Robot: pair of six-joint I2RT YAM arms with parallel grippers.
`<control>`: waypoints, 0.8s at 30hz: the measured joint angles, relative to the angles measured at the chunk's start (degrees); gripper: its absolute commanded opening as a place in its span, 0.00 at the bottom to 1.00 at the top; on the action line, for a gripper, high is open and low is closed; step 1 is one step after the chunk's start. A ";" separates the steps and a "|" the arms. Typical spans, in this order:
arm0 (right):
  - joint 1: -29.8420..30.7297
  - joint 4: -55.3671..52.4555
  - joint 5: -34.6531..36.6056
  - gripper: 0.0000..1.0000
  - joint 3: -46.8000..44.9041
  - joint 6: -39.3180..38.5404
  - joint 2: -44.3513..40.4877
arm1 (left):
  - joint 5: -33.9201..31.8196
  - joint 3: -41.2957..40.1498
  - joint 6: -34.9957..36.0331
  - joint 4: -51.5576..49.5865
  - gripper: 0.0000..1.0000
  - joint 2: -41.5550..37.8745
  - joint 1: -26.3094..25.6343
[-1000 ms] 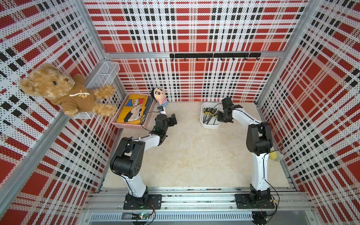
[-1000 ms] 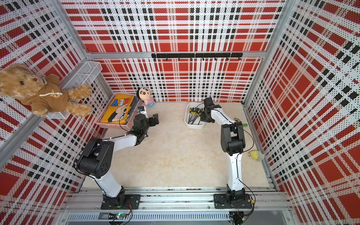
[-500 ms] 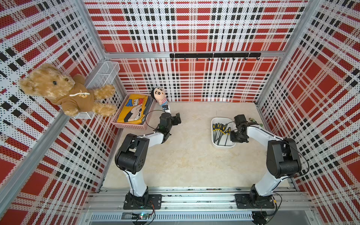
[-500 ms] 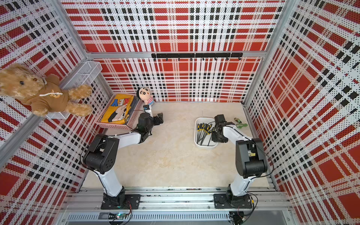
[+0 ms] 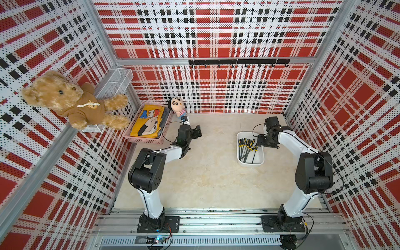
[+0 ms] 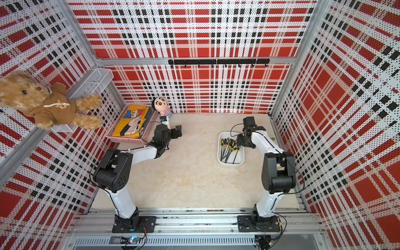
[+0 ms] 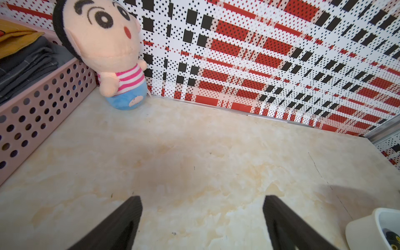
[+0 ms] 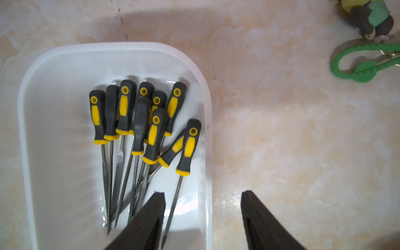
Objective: Take the file tool out of the storage box
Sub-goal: Move the storage box to the center of the board.
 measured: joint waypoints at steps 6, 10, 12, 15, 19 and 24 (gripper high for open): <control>-0.61 -1.25 0.20 0.31 0.87 0.07 6.14 | -0.42 -0.28 0.04 -0.35 0.94 0.00 0.00; -0.61 -1.70 -0.63 0.05 1.07 0.11 6.75 | -0.59 -0.28 0.04 -0.37 0.94 0.00 0.00; -0.63 -1.92 -1.16 0.00 1.31 -0.61 6.75 | -0.59 -0.28 0.04 -0.39 0.94 0.00 0.00; -0.68 -2.25 -1.20 0.00 1.46 -3.37 6.75 | -0.59 -0.26 0.02 -0.50 0.94 0.00 0.00; -1.36 -3.52 -0.22 0.00 1.62 -8.17 6.75 | -0.52 -0.20 0.00 -0.68 0.94 0.00 0.00; -5.33 -4.17 -1.18 0.00 1.92 -12.76 6.75 | 0.09 0.79 0.00 -1.03 0.94 0.00 -0.07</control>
